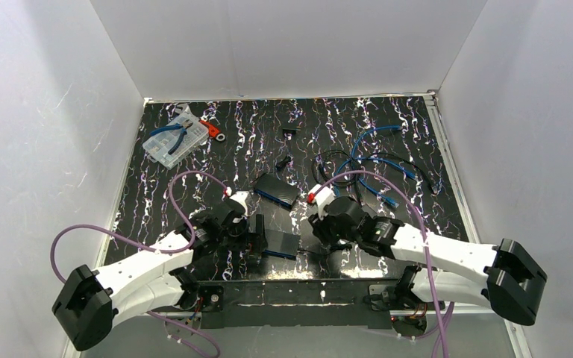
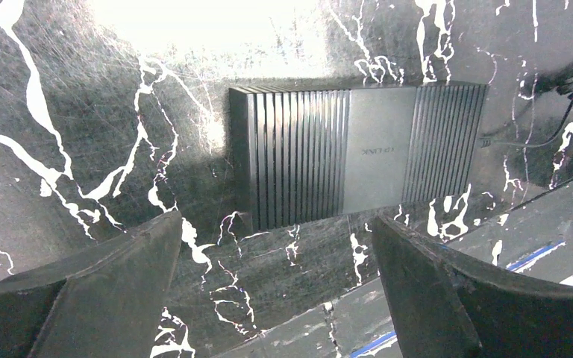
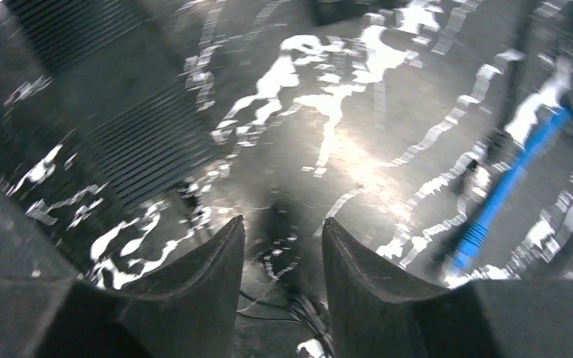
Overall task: Insert the plug into the switch port
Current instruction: Insert the power into the switch port, then pick up the power from the center of the board.
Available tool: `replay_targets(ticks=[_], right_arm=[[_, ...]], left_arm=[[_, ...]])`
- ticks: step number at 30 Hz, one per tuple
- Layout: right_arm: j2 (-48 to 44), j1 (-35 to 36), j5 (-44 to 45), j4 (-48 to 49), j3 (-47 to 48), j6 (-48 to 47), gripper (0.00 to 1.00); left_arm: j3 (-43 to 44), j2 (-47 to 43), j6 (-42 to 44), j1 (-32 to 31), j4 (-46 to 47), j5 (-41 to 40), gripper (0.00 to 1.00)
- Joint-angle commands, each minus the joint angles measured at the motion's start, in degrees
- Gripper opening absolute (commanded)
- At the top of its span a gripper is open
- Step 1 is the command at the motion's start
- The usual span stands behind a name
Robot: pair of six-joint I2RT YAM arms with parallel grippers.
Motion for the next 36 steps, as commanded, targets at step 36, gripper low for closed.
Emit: replay_targets(ticks=[36], right_arm=[[12.3, -31.3, 11.3, -20.3, 15.2, 23.0, 0.76]], left_arm=[[2.1, 0.7, 3.6, -0.2, 3.3, 4.1, 0.98]])
